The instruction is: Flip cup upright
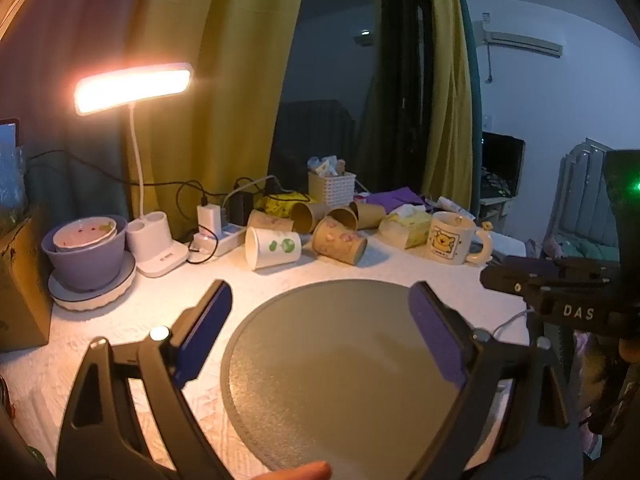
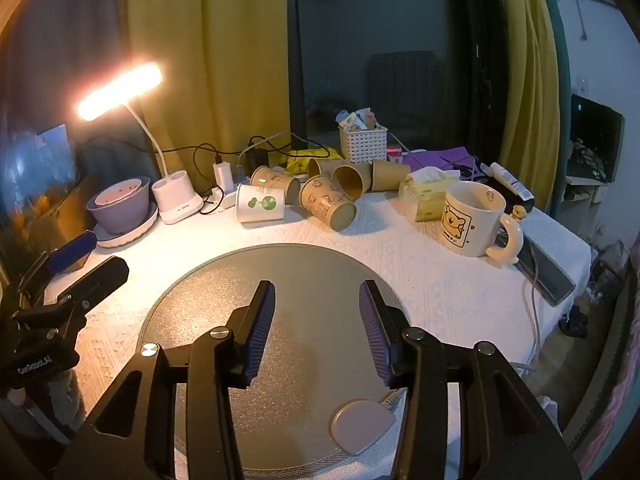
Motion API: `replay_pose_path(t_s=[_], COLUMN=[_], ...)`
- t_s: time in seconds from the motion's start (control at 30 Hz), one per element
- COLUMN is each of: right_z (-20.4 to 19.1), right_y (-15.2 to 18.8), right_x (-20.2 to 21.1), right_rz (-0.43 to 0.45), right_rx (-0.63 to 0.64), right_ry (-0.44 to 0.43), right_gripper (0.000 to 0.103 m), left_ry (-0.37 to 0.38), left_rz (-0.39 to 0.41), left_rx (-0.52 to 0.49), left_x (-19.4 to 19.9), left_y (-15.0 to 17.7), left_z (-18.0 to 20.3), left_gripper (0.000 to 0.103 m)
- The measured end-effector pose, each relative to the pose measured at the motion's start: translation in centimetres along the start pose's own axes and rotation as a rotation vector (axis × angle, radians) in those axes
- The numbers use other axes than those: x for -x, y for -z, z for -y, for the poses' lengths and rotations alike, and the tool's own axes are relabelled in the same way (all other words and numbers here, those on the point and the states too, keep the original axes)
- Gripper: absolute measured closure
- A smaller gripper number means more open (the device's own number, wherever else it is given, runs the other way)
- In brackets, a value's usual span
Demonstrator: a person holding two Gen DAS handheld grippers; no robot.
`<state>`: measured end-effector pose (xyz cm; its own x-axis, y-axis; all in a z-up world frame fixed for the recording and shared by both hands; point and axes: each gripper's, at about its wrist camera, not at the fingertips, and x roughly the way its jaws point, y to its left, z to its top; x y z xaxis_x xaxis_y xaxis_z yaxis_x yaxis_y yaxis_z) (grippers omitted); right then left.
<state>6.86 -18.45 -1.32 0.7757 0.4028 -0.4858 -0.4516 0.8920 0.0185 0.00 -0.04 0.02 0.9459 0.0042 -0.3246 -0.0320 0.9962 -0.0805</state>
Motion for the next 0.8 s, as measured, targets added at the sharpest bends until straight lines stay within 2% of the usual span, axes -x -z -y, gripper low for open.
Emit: replay_pose_path(t_s=[0.8], right_z=[0.05], right_y=[0.05], right_x=[-0.06], right_rz=[-0.005], right_rx=[-0.004], right_ry=[-0.004], right_gripper=[0.056], left_ry=[0.012], left_rz=[0.008], left_rx=[0.013], left_x=[0.11], left_y=[0.01], left_z=[-0.15], left_gripper=[0.012])
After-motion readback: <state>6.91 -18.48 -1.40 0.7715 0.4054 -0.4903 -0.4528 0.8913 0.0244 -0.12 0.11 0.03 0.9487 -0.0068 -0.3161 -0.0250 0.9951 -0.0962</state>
